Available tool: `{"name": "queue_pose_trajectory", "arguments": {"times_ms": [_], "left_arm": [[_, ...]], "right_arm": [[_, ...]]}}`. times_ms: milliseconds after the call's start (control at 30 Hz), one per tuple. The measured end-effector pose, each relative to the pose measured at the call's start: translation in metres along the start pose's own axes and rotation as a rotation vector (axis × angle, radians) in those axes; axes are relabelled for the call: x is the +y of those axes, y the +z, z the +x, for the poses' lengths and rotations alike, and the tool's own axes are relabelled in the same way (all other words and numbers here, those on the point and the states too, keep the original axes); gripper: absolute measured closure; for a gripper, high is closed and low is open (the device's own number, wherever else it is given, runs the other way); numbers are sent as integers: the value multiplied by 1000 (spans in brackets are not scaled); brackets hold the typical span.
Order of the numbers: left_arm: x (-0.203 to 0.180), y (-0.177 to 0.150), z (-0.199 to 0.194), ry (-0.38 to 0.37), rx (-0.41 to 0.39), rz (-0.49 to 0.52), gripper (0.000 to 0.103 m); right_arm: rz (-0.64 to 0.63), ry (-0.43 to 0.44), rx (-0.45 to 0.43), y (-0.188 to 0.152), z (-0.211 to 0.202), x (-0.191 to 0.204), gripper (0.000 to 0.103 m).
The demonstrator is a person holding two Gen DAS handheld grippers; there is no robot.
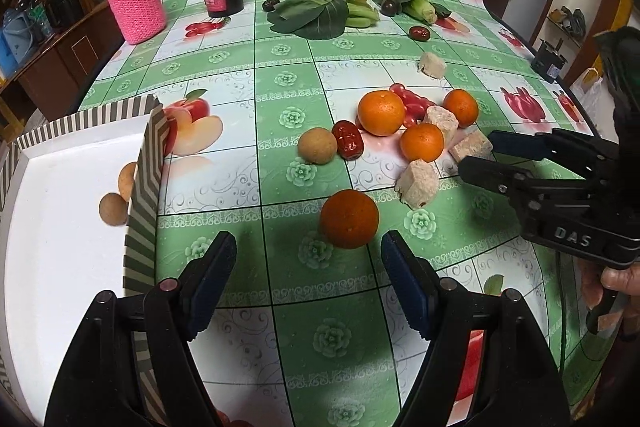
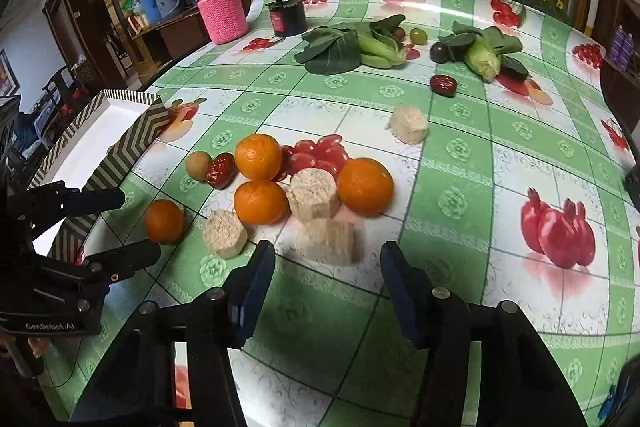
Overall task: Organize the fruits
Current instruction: 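Move both open grippers back over the fruits on the table, then grasp a large orange with the left gripper while the right gripper grasps a beige cube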
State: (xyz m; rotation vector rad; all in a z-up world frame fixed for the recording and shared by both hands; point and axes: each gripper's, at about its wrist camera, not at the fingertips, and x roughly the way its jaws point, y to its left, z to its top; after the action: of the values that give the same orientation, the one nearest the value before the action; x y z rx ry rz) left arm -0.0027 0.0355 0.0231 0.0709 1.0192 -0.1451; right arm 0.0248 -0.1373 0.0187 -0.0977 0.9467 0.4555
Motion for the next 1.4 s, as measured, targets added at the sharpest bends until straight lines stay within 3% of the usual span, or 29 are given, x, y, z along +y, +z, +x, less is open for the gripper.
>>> {"name": "queue_pose_trajectory", "arguments": {"times_ms": [100, 367, 433, 500, 567, 1033, 1400], "left_arm": [[-2, 1, 1, -3, 1, 5, 29], [-6, 5, 7, -16, 3, 5, 29], [-7, 5, 8, -24, -1, 11, 41], [-7, 5, 10, -36, 10, 14, 63], [-6, 5, 12, -45, 17, 9, 75], [3, -2, -8, -10, -35, -14, 75], [21, -4, -32, 26, -82, -38, 75]], "right_arm": [[-11, -5, 7, 3, 7, 0, 70], [20, 14, 5, -4, 1, -5, 71], [26, 16, 2, -7, -2, -7, 71], [37, 25, -4, -10, -5, -8, 71], [44, 31, -9, -10, -7, -8, 71], [42, 74, -47, -14, -28, 7, 71], [-31, 84, -78, -2, -42, 46, 71]]}}
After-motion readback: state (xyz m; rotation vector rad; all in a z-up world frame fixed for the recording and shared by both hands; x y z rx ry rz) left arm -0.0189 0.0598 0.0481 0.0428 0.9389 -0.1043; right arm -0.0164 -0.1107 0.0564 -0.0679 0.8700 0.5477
